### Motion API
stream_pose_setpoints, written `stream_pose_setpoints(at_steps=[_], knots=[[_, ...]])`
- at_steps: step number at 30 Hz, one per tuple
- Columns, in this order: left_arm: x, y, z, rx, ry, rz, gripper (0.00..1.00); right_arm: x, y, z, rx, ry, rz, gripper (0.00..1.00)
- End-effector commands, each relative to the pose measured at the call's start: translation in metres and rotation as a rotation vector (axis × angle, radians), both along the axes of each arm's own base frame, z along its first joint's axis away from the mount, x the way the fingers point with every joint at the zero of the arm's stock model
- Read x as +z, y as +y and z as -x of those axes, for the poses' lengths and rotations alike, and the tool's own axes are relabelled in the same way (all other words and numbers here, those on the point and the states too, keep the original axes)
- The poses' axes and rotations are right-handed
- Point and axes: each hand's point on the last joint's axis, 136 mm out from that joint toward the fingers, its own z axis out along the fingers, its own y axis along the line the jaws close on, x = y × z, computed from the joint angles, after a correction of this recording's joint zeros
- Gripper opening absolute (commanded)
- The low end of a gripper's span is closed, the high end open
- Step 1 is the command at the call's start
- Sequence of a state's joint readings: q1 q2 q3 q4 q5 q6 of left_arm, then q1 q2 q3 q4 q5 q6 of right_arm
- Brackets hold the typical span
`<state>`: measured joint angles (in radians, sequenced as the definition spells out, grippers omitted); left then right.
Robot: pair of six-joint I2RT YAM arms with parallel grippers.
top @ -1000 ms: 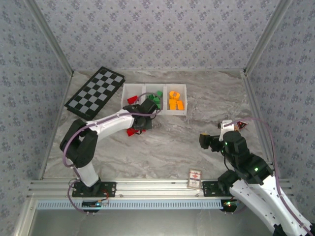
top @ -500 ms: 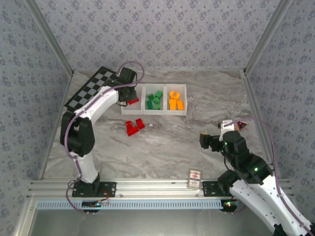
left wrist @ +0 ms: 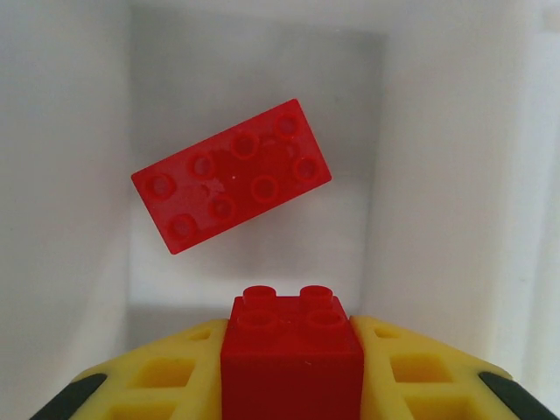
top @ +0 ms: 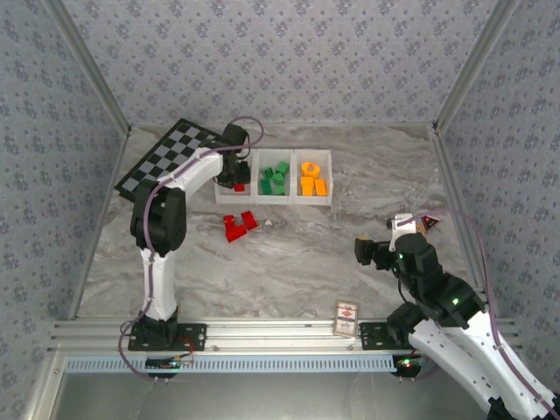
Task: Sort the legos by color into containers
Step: Place the lego in the container.
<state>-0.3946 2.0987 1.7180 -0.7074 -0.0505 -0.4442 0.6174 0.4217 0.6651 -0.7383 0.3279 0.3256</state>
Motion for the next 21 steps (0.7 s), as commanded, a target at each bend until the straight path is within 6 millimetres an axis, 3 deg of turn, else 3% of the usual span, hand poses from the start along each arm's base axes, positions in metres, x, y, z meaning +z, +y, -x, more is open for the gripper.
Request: stream_pose_setpoints(at_steps=[1, 5, 14, 21], knots=[[0.006, -0.008, -0.004, -0.028, -0.005, 0.022, 0.30, -0.008, -0.005, 0.001, -0.023, 0.018, 0.029, 1.00], [0.004, -0.007, -0.003, -0.033, -0.007, 0.019, 0.43, -0.009, -0.005, 0.001, -0.023, 0.021, 0.032, 1.00], [0.028, -0.007, 0.000, -0.062, -0.059, 0.037, 0.57, -0.009, -0.004, 0.000, -0.022, 0.019, 0.034, 1.00], [0.048, 0.002, 0.028, -0.113, -0.113, 0.044, 0.65, -0.009, -0.005, 0.000, -0.023, 0.020, 0.035, 1.00]])
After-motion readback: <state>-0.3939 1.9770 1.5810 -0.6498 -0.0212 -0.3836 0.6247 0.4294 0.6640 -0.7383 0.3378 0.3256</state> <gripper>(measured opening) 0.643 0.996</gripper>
